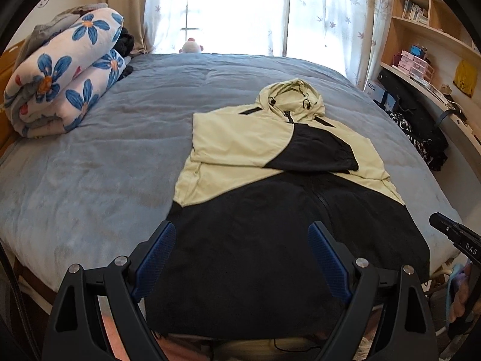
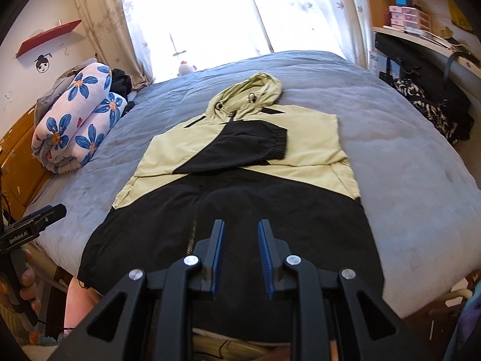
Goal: Fold large clothes
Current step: 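Grasp the black hem edge with both tools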
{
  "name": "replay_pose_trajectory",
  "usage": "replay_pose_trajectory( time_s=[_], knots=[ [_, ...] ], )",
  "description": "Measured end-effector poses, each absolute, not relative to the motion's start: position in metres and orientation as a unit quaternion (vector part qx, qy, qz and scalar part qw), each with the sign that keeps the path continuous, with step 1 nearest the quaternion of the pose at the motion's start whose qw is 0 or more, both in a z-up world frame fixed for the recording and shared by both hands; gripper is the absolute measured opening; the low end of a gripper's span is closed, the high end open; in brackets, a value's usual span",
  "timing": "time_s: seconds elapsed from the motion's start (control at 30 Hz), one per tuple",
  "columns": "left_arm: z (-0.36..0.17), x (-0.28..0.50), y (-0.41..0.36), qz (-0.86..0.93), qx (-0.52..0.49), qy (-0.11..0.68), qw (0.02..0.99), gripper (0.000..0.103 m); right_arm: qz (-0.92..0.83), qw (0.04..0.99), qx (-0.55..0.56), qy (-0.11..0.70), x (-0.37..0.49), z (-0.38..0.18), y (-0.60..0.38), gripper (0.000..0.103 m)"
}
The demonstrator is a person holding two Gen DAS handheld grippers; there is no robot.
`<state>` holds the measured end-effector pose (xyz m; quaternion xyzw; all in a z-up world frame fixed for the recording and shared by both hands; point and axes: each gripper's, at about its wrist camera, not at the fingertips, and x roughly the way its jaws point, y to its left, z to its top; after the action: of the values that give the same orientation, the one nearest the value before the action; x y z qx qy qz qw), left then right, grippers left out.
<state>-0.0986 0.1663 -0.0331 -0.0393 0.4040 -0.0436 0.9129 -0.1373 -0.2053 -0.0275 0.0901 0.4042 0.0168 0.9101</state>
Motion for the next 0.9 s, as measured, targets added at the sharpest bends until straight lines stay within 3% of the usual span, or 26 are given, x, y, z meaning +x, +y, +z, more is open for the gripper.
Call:
replay_pose_trajectory(
  time_s=[0.17,0.27,0.4,0.57,0.9],
  knots=[
    [-0.043,-0.116,0.162,-0.043,-0.028,0.407,0.912,0.089,0.006,0.909,0.085,0.409,-0.156,-0.030,-0.218,0.026],
    [-0.051,-0.122,0.158,-0.045,-0.012,0.407,0.912,0.089,-0.002,0.908,0.085,0.411,-0.164,-0.034,-0.226,0.037],
    [-0.062,-0.121,0.159,-0.045,0.016,0.414,0.909,0.089,-0.006,0.905,0.080,0.418,-0.169,-0.040,-0.234,0.044],
    [-0.081,-0.113,0.172,-0.020,0.051,0.431,0.900,0.089,-0.007,0.890,0.090,0.446,-0.166,-0.059,-0.248,0.046],
    [-0.151,-0.094,0.236,-0.027,-0.009,0.528,0.849,0.089,-0.027,0.865,0.112,0.489,-0.176,-0.099,-0.287,0.045]
  ],
)
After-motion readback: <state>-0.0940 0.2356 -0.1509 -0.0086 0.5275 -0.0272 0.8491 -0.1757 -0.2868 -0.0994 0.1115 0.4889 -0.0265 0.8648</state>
